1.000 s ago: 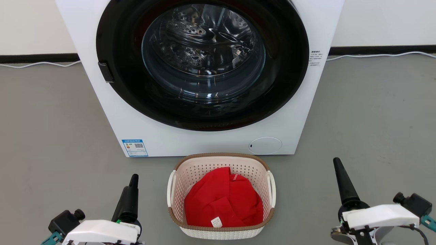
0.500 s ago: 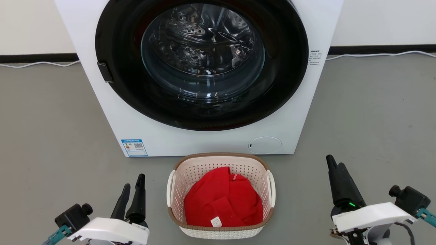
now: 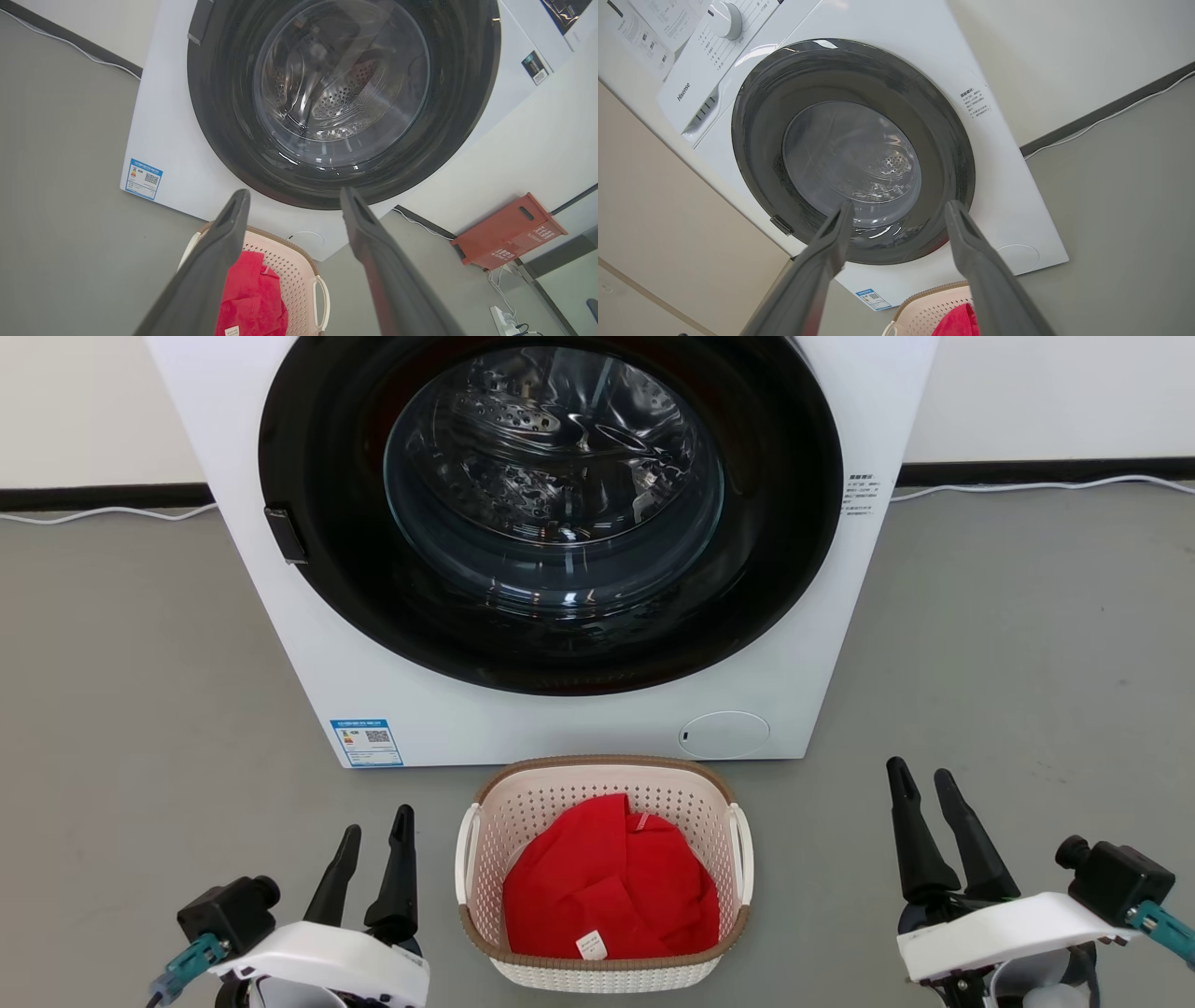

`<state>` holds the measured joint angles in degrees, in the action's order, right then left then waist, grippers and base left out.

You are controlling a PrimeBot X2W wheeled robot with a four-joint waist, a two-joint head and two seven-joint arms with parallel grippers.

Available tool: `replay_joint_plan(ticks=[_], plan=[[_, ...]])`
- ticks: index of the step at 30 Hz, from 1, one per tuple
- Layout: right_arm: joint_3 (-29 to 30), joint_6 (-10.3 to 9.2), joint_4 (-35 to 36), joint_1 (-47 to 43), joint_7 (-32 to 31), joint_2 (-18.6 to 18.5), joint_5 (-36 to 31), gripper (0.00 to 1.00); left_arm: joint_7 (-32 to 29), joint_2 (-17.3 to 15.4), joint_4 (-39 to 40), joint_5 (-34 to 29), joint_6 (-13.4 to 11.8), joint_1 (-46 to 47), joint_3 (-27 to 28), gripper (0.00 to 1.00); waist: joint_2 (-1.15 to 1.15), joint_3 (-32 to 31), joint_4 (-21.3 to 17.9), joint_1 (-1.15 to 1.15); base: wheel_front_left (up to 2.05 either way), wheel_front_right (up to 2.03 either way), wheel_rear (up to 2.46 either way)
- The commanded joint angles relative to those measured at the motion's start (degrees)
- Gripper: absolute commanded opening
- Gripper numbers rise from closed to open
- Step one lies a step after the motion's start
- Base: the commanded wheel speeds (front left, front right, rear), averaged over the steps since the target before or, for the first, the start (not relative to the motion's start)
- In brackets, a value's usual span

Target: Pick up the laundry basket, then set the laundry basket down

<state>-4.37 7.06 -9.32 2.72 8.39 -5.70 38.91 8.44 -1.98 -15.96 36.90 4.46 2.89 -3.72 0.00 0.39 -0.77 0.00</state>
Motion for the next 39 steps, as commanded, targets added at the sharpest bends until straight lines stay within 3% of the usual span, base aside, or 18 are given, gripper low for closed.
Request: replay_joint_plan(ticks=[1, 34, 39], plan=[[-0.96, 0.32, 1.98, 2.92, 1.19, -0.24, -2.72, 1.0, 1.13, -0.57, 1.35, -2.57, -0.52, 3.19, 0.89, 1.0, 0.0, 0.01, -0.02, 0.0, 0.0, 0.0, 0.0], [-0.15, 0.43, 0.32, 3.85, 6.61, 0.45, -26.99, 1.0, 6.56, -0.9, 0.96, -22.88, -2.63, 4.96, -1.35, 1.0, 0.0, -0.02, -0.61, 0.0, 0.0, 0.0, 0.0], [0.57, 0.43, -0.51, 3.78, 6.61, 0.79, -27.1, 1.0, 6.56, -0.9, 1.05, -23.0, -2.61, 4.86, -1.37, 1.0, 0.0, -0.13, -0.64, 0.0, 0.0, 0.0, 0.0]])
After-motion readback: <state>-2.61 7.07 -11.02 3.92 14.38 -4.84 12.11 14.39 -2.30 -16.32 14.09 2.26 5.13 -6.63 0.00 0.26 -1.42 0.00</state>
